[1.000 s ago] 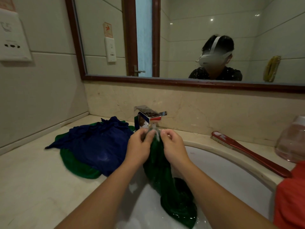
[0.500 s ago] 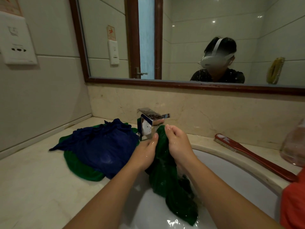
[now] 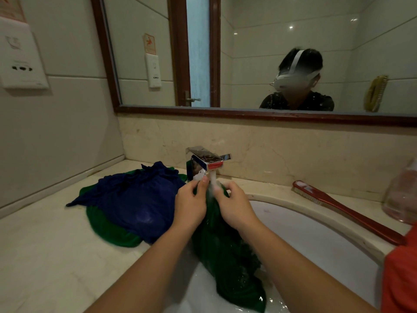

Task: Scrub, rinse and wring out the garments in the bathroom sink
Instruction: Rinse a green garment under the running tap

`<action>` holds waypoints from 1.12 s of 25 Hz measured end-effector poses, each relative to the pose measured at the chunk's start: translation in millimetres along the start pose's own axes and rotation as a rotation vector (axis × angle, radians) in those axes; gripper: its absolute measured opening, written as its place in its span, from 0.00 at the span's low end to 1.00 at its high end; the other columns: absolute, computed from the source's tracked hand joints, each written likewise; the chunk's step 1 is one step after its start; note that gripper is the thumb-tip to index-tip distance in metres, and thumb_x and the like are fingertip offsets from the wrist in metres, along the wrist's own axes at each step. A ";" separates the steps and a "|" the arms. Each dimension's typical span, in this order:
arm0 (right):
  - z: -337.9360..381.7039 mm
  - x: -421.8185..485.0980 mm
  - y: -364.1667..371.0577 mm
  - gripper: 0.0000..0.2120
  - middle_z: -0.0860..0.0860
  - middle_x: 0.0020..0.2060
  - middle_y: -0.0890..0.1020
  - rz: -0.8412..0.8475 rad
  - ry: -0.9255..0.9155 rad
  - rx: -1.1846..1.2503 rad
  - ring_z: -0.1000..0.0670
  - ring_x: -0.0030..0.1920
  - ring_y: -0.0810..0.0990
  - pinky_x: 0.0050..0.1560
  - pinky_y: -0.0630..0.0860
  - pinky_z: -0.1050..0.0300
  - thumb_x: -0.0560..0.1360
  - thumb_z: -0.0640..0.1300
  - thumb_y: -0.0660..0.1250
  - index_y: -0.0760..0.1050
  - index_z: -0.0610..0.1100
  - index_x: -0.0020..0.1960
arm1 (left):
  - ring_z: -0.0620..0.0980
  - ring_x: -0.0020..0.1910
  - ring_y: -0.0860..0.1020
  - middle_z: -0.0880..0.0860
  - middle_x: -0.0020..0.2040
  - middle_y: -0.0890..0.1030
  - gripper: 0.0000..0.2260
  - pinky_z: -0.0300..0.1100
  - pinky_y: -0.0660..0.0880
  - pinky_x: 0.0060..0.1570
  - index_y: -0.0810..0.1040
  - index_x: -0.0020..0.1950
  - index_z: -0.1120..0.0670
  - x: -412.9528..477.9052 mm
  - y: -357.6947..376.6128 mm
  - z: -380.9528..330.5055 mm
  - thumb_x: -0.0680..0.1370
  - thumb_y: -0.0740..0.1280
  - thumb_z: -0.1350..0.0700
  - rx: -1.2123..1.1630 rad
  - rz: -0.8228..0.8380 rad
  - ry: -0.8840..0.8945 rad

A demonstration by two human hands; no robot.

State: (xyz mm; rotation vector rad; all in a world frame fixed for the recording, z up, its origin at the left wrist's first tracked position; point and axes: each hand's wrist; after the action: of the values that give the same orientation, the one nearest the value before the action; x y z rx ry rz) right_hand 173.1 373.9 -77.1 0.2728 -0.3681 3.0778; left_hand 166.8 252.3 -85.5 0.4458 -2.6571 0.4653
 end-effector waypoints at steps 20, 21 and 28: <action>11.7 14.2 -19.8 0.09 0.51 0.45 0.85 -0.316 -0.129 0.262 0.51 0.47 0.84 0.49 0.84 0.49 0.85 0.48 0.62 0.80 0.50 0.52 | 0.39 0.32 0.75 0.48 0.33 0.76 0.18 0.31 0.68 0.28 0.75 0.38 0.55 -5.9 -0.1 -19.9 0.82 0.66 0.45 0.048 -0.112 0.076; 8.6 14.7 -17.6 0.08 0.51 0.46 0.85 -0.307 -0.121 0.239 0.51 0.48 0.84 0.51 0.83 0.47 0.85 0.48 0.62 0.80 0.50 0.52 | 0.40 0.32 0.75 0.49 0.33 0.77 0.18 0.32 0.68 0.28 0.75 0.38 0.55 -5.1 -0.7 -20.0 0.81 0.66 0.45 0.058 -0.129 0.062; -1.1 10.5 -2.5 0.09 0.49 0.44 0.85 -0.140 0.001 0.147 0.46 0.47 0.85 0.54 0.82 0.39 0.83 0.52 0.64 0.80 0.51 0.49 | 0.48 0.35 0.77 0.52 0.37 0.79 0.19 0.44 0.68 0.33 0.76 0.43 0.55 0.6 -2.5 -11.6 0.82 0.61 0.41 0.079 -0.126 -0.135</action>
State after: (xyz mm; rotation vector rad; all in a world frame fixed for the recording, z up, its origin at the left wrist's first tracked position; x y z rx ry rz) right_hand 162.7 376.7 -75.7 0.2883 -0.1168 2.9699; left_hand 171.1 254.4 -74.6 0.6868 -2.7256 0.5193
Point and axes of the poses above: each hand's wrist, its own x-axis towards the middle knuckle, its own y-axis out of the palm, z = x × y
